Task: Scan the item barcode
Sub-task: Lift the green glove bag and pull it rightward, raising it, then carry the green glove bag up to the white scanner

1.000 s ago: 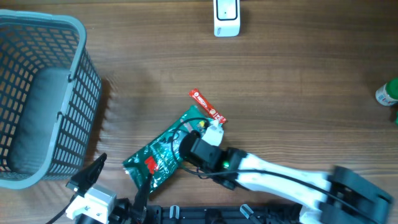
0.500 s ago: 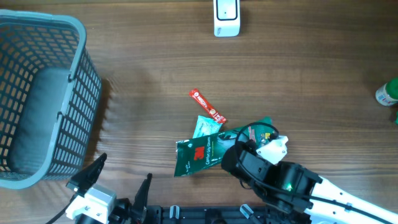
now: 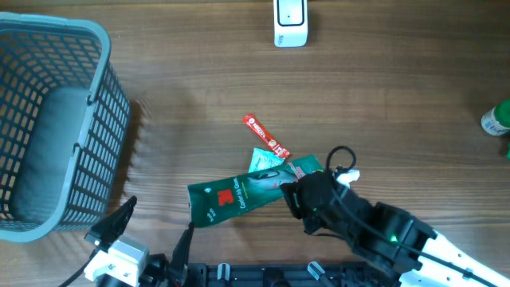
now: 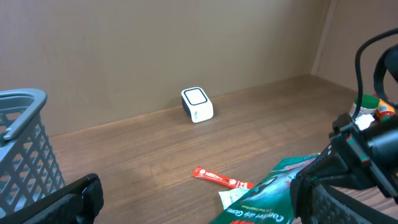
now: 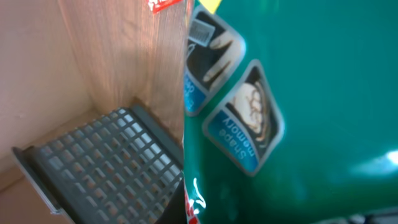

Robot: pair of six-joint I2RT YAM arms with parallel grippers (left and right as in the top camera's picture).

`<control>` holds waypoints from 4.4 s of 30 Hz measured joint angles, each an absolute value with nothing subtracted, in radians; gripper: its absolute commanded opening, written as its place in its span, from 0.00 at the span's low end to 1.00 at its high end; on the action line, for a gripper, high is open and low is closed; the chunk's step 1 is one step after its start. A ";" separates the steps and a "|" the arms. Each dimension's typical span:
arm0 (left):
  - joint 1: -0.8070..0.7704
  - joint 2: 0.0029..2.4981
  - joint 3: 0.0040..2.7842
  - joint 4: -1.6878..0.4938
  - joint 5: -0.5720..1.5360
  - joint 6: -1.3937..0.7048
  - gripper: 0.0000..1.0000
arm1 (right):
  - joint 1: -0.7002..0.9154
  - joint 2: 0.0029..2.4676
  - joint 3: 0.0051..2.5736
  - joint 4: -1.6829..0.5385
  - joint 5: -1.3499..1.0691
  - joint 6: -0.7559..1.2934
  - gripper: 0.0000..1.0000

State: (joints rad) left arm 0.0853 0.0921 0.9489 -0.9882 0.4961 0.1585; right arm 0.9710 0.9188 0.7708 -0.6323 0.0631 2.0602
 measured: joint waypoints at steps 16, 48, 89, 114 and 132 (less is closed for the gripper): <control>0.085 0.092 0.949 -0.988 0.496 0.159 1.00 | 0.696 0.912 0.771 -0.668 -0.503 2.057 0.05; 0.085 0.092 0.949 -0.988 0.496 0.159 1.00 | 0.356 1.377 0.767 -0.434 -0.710 1.574 0.04; 0.085 0.092 0.949 -0.988 0.496 0.159 1.00 | -0.018 1.303 0.831 -0.582 -1.172 2.057 0.05; 0.085 0.092 0.949 -0.988 0.496 0.159 1.00 | -0.066 1.683 0.836 -0.670 -1.432 2.056 0.04; 0.085 0.092 0.949 -0.988 0.496 0.159 1.00 | -0.061 1.676 0.837 -0.714 -1.444 1.652 0.04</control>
State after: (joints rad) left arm 0.0853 0.0921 0.9489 -0.9882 0.4961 0.1589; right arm -0.0612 1.6760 0.8368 -0.7136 -1.4441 1.6520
